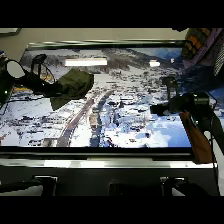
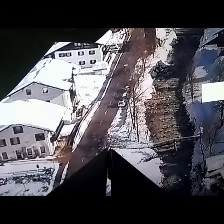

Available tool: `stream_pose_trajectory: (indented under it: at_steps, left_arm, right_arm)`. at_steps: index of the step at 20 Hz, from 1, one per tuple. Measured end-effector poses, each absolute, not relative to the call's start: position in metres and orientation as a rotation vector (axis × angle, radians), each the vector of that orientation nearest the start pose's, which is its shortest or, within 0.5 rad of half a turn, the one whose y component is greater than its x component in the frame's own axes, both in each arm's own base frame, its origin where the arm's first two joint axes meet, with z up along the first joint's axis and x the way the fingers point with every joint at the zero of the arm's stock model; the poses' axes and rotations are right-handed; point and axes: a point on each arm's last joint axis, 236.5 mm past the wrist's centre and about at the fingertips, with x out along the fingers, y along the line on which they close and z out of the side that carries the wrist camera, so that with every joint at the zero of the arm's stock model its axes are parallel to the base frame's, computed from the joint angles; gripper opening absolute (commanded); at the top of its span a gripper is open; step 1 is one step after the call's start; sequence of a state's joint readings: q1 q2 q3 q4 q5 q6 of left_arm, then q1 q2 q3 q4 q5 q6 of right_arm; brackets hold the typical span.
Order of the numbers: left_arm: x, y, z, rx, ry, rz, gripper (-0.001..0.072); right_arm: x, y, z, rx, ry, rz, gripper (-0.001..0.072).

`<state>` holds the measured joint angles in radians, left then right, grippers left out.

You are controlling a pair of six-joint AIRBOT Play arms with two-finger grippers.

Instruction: Fold the clothes and pants, and hang the long-sleeved shirts on hangers.

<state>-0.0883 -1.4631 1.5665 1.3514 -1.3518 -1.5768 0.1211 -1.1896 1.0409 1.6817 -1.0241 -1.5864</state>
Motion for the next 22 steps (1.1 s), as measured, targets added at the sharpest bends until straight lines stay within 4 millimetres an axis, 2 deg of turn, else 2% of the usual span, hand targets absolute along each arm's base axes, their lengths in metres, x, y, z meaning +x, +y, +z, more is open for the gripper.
stream_pose_trajectory:
  at_steps: [1, 2, 4, 7, 9, 12, 13, 14, 15, 16, 18, 20, 22]
  left_arm:
    - [0.433, -0.088, 0.069, -0.136, 1.253, -0.219, 0.0477]
    - [0.437, -0.088, 0.067, -0.154, 1.248, -0.204, 0.0519]
    - [0.452, -0.087, 0.062, -0.207, 1.216, -0.157, 0.0519]
    - [0.492, -0.086, 0.049, -0.294, 1.130, -0.096, 0.0519]
    - [0.521, -0.084, 0.026, -0.344, 1.084, -0.059, 0.0519]
    - [0.553, -0.077, -0.017, -0.402, 1.051, 0.001, 0.0519]
    - [0.561, -0.074, -0.031, -0.421, 1.041, 0.021, 0.0500]
    - [0.567, -0.071, -0.042, -0.436, 1.035, 0.037, 0.0413]
    - [0.571, -0.069, -0.051, -0.453, 1.029, 0.051, 0.0188]
    - [0.574, -0.068, -0.056, -0.467, 1.027, 0.060, 0.0016]
    - [0.576, -0.071, -0.057, -0.480, 1.035, 0.052, 0.0013]
    - [0.571, -0.082, -0.047, -0.458, 1.063, -0.005, 0.0012]
    - [0.560, -0.109, -0.024, -0.443, 1.095, -0.109, 0.0012]
  right_arm:
    - [0.375, 0.068, 0.010, 0.022, 1.174, 0.166, 0.0031]
    - [0.375, 0.068, 0.011, 0.022, 1.174, 0.166, 0.0031]
    - [0.377, 0.068, 0.011, 0.023, 1.167, 0.166, 0.0031]
    - [0.376, 0.068, 0.011, 0.023, 1.168, 0.166, 0.0034]
    - [0.375, 0.069, 0.010, 0.026, 1.176, 0.168, 0.0035]
    - [0.371, 0.069, 0.009, 0.028, 1.194, 0.168, 0.0036]
    - [0.369, 0.069, 0.008, 0.034, 1.200, 0.166, 0.0036]
    - [0.368, 0.069, 0.008, 0.034, 1.208, 0.166, 0.0036]
    - [0.366, 0.069, 0.007, 0.041, 1.217, 0.162, 0.0035]
    - [0.364, 0.069, 0.006, 0.046, 1.228, 0.158, 0.0035]
    - [0.359, 0.069, 0.005, 0.055, 1.252, 0.151, 0.0031]
    - [0.350, 0.068, 0.002, 0.061, 1.289, 0.145, 0.0030]
    - [0.339, 0.068, 0.004, 0.061, 1.325, 0.144, 0.0030]
